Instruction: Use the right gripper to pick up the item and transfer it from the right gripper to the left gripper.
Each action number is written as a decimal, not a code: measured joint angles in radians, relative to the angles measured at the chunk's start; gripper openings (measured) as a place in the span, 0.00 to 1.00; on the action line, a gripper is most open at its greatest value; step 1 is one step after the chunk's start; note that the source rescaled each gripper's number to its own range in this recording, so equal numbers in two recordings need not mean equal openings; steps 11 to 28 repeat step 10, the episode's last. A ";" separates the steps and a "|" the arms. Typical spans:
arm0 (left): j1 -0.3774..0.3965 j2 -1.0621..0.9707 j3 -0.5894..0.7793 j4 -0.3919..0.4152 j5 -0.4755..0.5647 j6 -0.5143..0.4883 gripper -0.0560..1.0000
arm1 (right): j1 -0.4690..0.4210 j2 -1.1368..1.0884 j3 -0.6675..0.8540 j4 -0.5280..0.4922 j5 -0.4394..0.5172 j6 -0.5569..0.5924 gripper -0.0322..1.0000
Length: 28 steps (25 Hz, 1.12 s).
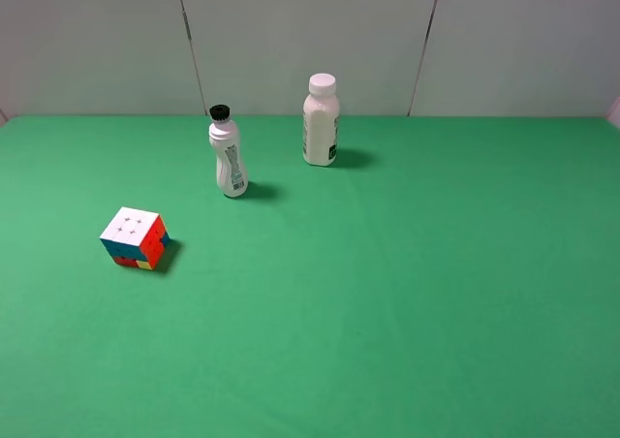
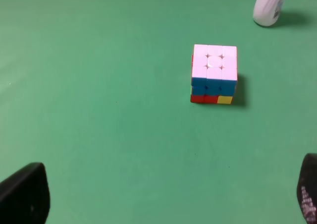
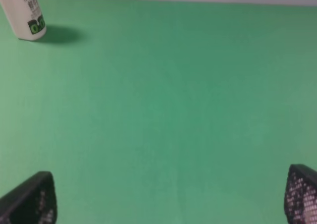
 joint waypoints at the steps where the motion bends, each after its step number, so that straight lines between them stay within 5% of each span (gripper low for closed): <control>1: 0.000 0.000 0.000 0.000 0.000 0.000 1.00 | 0.000 0.000 0.000 0.000 0.000 0.000 1.00; 28: 0.000 0.000 0.000 0.000 0.000 0.000 1.00 | 0.000 0.000 0.000 0.000 0.000 0.000 1.00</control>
